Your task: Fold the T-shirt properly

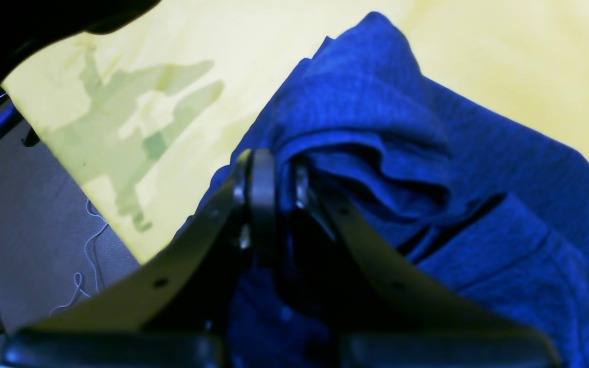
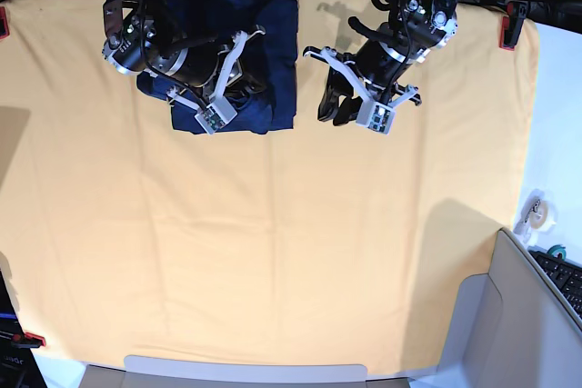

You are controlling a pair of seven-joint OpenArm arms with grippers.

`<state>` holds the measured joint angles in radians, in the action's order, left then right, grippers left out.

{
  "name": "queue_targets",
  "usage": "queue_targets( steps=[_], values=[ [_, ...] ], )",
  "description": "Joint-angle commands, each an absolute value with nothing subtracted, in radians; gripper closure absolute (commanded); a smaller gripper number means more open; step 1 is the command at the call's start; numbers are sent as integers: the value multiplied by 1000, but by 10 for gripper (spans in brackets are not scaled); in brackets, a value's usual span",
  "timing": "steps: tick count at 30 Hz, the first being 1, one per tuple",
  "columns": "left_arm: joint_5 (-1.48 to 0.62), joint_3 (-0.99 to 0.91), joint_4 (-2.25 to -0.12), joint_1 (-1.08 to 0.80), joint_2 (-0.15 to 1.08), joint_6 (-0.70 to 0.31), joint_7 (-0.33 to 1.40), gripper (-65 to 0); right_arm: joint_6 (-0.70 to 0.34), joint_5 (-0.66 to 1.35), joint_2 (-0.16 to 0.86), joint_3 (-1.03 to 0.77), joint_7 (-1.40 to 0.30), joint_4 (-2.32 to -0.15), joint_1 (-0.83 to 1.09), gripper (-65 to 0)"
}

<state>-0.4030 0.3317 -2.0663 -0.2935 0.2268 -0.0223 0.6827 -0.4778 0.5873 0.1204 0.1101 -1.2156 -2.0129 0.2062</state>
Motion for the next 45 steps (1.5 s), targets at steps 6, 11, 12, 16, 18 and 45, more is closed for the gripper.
queue_targets(
  steps=[6,11,12,16,18,45],
  values=[
    [-406,331,-2086,-288,225,-25,656,-137,-476,610,120,110,-1194,-2031,208,-368],
    [-406,331,-2084,-288,225,-25,656,-137,-476,610,120,108,-1194,-2031,208,-383],
    [-406,331,-2084,-288,225,-25,656,-137,-476,610,120,108,-1194,-2031,208,-383],
    [-406,331,-2083,-288,225,-24,659,-137,-476,610,120,108,-1194,-2031,208,-373],
    [-406,331,-2083,-288,225,-24,661,-137,-476,610,120,108,-1194,-2031,208,-303],
    [-404,331,-2066,-283,223,-22,665,-137,-476,608,119,107,-1194,-2028,206,-310]
  ],
)
